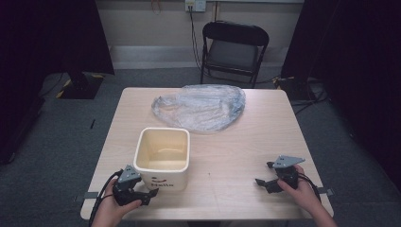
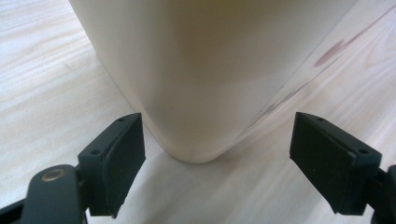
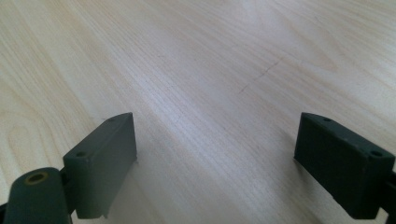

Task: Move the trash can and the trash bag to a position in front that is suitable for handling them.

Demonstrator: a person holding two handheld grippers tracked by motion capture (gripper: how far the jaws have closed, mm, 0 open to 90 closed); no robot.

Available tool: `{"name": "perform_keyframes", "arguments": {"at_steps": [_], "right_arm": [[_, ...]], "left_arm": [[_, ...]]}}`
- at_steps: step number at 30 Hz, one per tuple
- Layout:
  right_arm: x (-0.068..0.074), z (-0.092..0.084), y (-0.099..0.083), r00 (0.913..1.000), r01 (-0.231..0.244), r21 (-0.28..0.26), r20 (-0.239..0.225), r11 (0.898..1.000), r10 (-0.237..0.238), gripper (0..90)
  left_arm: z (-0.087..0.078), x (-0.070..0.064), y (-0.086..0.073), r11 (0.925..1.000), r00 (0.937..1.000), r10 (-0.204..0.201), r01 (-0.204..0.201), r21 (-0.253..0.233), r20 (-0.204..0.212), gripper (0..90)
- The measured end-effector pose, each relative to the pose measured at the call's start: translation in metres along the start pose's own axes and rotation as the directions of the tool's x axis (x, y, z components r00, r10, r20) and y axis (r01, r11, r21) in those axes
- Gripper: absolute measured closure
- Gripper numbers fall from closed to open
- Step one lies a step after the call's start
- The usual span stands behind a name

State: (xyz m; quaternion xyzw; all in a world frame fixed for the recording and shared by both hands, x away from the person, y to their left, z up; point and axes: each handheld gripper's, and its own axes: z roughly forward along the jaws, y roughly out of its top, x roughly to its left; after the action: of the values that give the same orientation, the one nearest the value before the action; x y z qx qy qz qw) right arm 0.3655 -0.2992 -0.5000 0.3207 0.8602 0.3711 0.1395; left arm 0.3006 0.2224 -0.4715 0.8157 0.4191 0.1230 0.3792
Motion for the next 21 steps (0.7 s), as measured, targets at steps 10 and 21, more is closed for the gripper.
{"name": "perform_keyframes", "arguments": {"at_steps": [10,21], "right_arm": [[0.000,0.000,0.000,1.0000,0.000,0.000,-0.001,1.000,0.000,11.8],[0.000,0.000,0.000,1.0000,0.000,0.000,-0.001,1.000,0.000,11.8]], "left_arm": [[0.013,0.002,0.014,0.9999,1.0000,-0.007,0.007,0.008,0.006,17.7],[0.021,0.005,0.026,0.9988,0.9998,-0.019,0.020,0.045,-0.002,16.6]]}}
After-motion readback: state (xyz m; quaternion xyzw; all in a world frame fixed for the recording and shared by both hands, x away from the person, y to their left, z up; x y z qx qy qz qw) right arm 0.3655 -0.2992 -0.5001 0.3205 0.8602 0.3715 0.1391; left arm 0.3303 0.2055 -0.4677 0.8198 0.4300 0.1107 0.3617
